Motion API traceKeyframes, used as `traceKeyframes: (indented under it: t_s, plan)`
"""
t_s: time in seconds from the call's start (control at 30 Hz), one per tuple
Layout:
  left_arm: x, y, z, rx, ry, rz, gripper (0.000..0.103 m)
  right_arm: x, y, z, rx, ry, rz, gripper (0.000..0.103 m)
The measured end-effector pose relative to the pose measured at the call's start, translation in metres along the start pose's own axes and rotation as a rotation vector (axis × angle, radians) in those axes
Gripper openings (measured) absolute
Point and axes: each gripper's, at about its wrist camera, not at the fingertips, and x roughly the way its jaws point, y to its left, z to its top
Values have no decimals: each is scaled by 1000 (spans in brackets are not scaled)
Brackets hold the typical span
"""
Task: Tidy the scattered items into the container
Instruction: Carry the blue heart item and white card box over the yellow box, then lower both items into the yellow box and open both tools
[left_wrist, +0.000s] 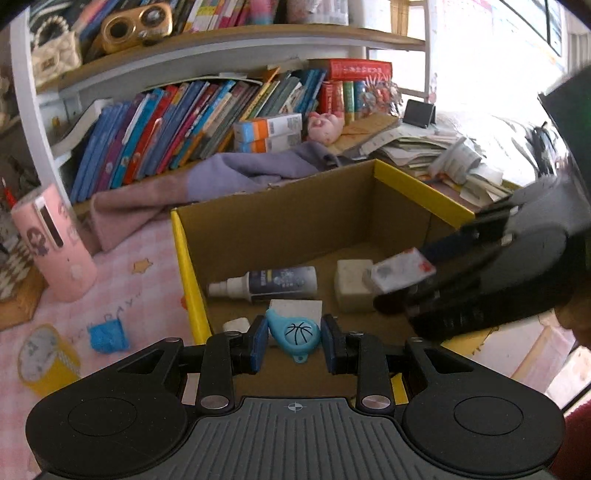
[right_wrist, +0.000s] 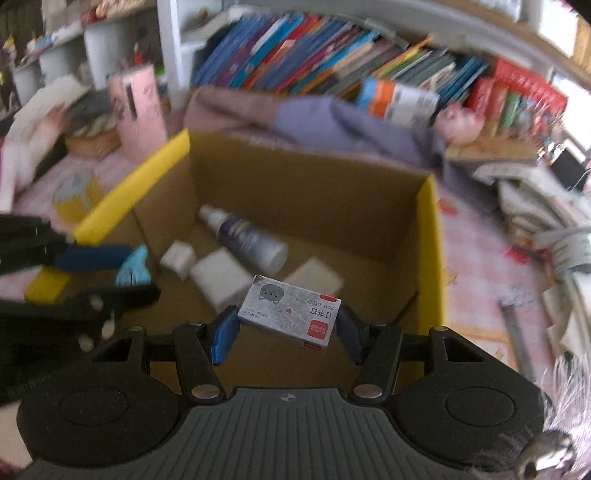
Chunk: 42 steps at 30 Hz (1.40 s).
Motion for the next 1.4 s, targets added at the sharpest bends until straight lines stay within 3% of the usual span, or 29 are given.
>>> traceKeyframes:
  t_s: [0.27,0.5,0.53,0.6,0.67,1.0,1.4]
  plan:
    - [1,-2,2,-17,4,-1,30,11,-6,-1,39,42,50,55]
    - [0,-5,3,-18,6,26,37,11,-7,-1,54,42,61,58]
    - [-1,-5,3,-16,5,33,39,10,-7,-2,60,36,66,60]
    - [-5,-7,4,-11,-10,47,59,5,-7,-2,66,20,72,62]
    - [-9,-8,4,-6,-26,67,67,1,-6,-3,65,5,65,61]
    - [-35,-12,1,-5,-69,77,76,-28,-1,-8,103,-83,36,61]
    - [-75,-4,-6,-30,-147,86,83,-65,18,-17,137,-202,-60,62]
